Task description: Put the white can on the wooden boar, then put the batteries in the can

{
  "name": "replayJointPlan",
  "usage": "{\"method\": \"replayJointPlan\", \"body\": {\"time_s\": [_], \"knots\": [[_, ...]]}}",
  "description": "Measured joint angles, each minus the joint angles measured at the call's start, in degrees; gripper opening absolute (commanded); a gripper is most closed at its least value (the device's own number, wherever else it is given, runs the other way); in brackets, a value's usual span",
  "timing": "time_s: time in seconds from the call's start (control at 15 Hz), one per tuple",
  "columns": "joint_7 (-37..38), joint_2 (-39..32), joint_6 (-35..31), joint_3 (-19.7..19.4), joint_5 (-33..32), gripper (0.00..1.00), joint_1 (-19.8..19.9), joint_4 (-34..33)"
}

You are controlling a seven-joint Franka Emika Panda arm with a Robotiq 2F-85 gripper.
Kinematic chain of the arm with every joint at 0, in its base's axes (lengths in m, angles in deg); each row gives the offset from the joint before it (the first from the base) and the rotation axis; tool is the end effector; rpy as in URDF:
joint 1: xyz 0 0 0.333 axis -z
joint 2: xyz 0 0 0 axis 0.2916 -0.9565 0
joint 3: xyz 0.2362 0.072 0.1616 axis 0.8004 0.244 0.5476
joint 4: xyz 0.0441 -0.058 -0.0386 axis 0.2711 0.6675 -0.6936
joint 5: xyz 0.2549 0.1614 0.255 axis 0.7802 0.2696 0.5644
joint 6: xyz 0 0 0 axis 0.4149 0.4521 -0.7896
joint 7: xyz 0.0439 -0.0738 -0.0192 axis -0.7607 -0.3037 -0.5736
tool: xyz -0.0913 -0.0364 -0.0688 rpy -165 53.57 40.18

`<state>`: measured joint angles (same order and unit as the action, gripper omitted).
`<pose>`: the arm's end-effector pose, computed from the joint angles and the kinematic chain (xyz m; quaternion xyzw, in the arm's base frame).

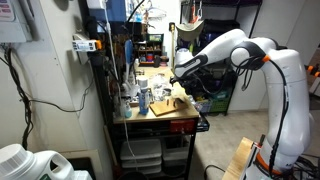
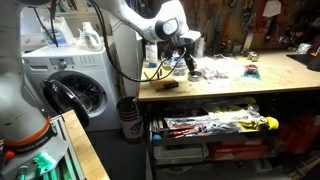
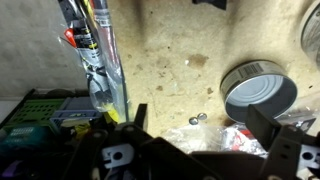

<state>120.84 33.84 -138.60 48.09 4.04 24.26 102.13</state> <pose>0.6586 -0.1721 0.3469 0.9188 -0.3483 0.1708 0.0733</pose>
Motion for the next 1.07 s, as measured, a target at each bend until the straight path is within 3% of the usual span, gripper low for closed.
{"method": "replayJointPlan", "body": {"time_s": [0.6, 0.67, 0.8, 0.87, 1.07], "knots": [[-2.9, -11.0, 7.4, -0.1, 8.9, 1.0, -0.5, -13.5], [-3.0, -11.9, 7.9, -0.1, 9.5, 0.94, -0.5, -14.6], [-3.1, -13.5, 8.6, -0.1, 10.3, 0.69, -0.5, -16.4], [-3.1, -14.2, 8.8, -0.1, 10.5, 0.68, -0.5, -17.2], [-3.1, -16.0, 9.7, -0.2, 11.0, 0.45, -0.5, -19.0]]}}
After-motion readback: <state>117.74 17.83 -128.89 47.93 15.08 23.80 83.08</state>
